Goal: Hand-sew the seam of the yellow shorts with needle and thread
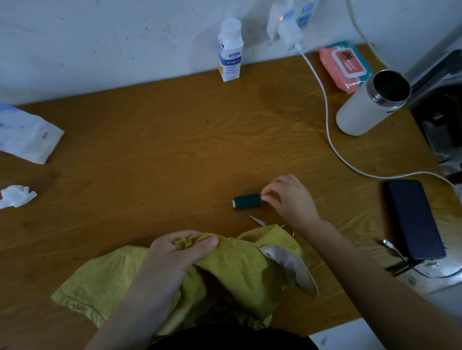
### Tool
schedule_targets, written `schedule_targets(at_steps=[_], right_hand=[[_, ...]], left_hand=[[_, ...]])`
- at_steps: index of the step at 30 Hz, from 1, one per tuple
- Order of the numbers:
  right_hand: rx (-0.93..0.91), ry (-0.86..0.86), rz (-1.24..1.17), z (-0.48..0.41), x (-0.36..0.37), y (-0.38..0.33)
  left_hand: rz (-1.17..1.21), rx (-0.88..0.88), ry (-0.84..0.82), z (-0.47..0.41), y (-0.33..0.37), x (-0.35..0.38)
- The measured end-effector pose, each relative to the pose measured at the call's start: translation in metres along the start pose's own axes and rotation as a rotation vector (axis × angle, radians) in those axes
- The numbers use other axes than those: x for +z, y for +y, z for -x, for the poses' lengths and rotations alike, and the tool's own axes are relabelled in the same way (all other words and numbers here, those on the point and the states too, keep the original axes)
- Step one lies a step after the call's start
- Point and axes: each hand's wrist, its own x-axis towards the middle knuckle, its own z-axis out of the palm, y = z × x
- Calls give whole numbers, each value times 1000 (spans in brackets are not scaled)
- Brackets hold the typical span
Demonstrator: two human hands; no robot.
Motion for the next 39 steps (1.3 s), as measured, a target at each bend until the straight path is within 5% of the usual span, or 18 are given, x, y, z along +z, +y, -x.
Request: schedule_targets(at_steps=[20,29,32,35,39], right_hand=[[-104,-153,-73,-2,-3,0],[204,0,-270,9,-42,-9],[268,35,-461,9,-65,-28],[414,36,-947,7,-92,-56],[518,-105,-1344,5,-121,-80]], left_hand=[[134,-44,-85,5,6,0],[137,-37,-105,11,6,-3],[130,-10,-105,15,6,-3],[135,21,-88,21,6,-3],[139,52,-110,32,8,-9]])
